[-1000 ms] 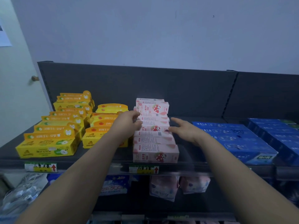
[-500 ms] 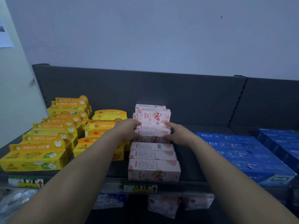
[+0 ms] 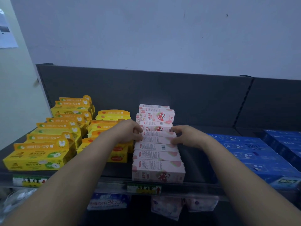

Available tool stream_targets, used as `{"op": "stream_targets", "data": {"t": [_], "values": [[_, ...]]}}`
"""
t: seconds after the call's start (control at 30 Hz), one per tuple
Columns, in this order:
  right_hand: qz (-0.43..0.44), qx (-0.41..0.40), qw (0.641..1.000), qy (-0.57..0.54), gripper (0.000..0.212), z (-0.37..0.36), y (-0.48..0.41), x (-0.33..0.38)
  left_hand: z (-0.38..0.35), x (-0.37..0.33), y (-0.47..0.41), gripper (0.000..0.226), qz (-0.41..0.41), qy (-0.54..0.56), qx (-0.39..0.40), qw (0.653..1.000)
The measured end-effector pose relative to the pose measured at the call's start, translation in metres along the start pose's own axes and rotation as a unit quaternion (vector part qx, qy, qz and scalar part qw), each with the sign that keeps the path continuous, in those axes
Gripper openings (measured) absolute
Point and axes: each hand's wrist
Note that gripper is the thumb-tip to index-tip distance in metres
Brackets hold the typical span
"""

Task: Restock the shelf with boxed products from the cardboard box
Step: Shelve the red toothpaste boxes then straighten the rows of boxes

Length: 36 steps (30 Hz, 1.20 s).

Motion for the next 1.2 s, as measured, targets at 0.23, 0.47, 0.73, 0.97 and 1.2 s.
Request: {"op": "stream_targets", "data": {"t": [0.23,0.47,0.73,0.97,1.2], "values": [[-0.003,-0.050,0.992,-0.113,0.041,0.004,-0.019,0.002,0.004,-0.012,-0.017,0.041,0.014,0.060,-0.145,0.987],[-0.052,-0.072,0.983,-0.161,0.067,0.008,-0.057,-0.002,0.010,-0.024,-0.046,0.065,0.108,0.199,-0.080,0.971],[-0.049,-0.038,0.967,-0.247,0.078,-0.003,-0.103,-0.005,0.007,-0.016,-0.080,0.055,0.143,0.260,-0.010,0.955],[-0.032,-0.023,0.956,-0.290,0.060,-0.007,-0.113,-0.008,0.006,-0.017,-0.081,0.036,0.112,0.274,-0.004,0.955],[-0.025,-0.038,0.980,-0.191,0.056,-0.003,-0.111,-0.007,0.005,-0.019,-0.082,0.025,0.107,0.242,-0.035,0.964]]}}
Point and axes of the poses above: each hand's wrist, its own y-axis away from the middle knuckle, its own z-axis out of the back of the hand, x = y × z, and after that the axes turned 3 degrees about -x, right-handed
